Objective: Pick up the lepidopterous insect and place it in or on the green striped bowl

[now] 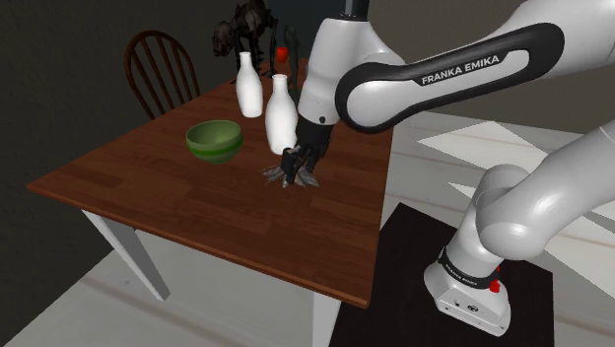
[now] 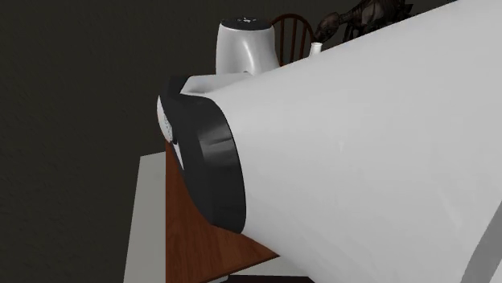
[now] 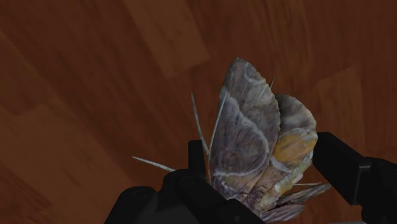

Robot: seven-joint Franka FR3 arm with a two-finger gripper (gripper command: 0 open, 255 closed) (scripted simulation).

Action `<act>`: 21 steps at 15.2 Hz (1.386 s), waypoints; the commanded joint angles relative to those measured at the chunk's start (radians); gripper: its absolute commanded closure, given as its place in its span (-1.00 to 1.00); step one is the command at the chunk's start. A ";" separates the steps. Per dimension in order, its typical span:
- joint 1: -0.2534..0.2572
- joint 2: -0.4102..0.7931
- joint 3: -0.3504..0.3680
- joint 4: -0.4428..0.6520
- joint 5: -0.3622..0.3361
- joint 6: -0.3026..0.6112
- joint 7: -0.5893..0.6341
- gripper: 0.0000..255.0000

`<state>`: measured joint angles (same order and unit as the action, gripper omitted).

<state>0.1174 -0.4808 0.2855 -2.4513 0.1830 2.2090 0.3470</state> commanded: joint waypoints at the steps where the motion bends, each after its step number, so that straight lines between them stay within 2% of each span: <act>1: -0.001 -0.006 -0.002 0.026 -0.003 -0.032 0.003 1.00; 18: -0.010 -0.024 -0.025 0.232 -0.022 -0.256 0.013 1.00; 21: -0.033 0.093 -0.024 0.332 -0.048 -0.241 0.007 1.00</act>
<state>0.0919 -0.4223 0.2634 -2.1471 0.1433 1.9624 0.3580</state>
